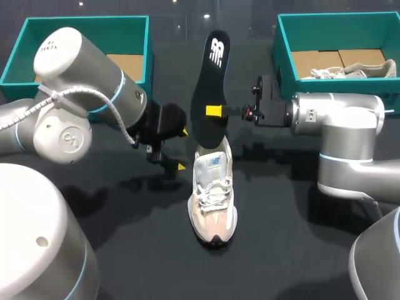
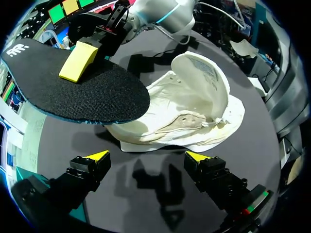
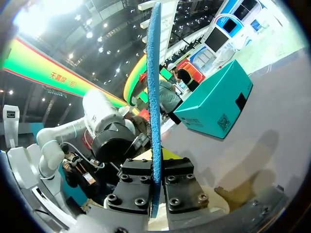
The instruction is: Take the shoe out of the shoebox, open the shoe tongue, remove and reinsert the insole, then place the shoe into the shoebox
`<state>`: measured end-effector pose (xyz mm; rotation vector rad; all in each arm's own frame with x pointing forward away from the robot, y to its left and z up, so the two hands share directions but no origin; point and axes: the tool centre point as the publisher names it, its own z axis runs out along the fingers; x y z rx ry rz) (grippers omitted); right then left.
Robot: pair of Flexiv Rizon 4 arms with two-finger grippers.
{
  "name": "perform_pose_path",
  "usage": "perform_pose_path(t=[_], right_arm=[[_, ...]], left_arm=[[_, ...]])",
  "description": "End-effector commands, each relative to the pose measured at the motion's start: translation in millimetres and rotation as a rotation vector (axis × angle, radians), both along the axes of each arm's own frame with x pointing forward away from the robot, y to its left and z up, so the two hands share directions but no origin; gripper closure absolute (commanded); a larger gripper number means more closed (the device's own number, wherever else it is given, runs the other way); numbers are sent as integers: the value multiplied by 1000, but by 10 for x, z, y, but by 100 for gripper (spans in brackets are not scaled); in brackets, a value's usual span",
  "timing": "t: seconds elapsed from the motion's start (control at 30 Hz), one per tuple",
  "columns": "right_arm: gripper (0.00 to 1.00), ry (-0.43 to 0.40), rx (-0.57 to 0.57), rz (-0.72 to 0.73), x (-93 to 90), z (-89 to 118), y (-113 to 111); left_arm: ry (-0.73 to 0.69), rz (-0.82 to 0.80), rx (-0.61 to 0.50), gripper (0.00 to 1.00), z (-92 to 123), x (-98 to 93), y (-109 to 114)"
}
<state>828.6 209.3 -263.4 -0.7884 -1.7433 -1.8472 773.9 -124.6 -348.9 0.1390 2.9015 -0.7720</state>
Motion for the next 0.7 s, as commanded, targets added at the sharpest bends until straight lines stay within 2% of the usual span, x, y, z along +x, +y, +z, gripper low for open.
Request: perform_pose_path(t=[0.03, 0.5, 0.7], right_arm=[[100, 1, -3, -1, -8, 0, 14], [100, 1, -3, -1, -8, 0, 14], [100, -40, 39, 4, 29, -118, 46]], left_arm=[[4, 2, 9, 0, -45, 28, -32], [45, -6, 18, 0, -95, 79, -85], [45, -6, 18, 0, -95, 79, -85]])
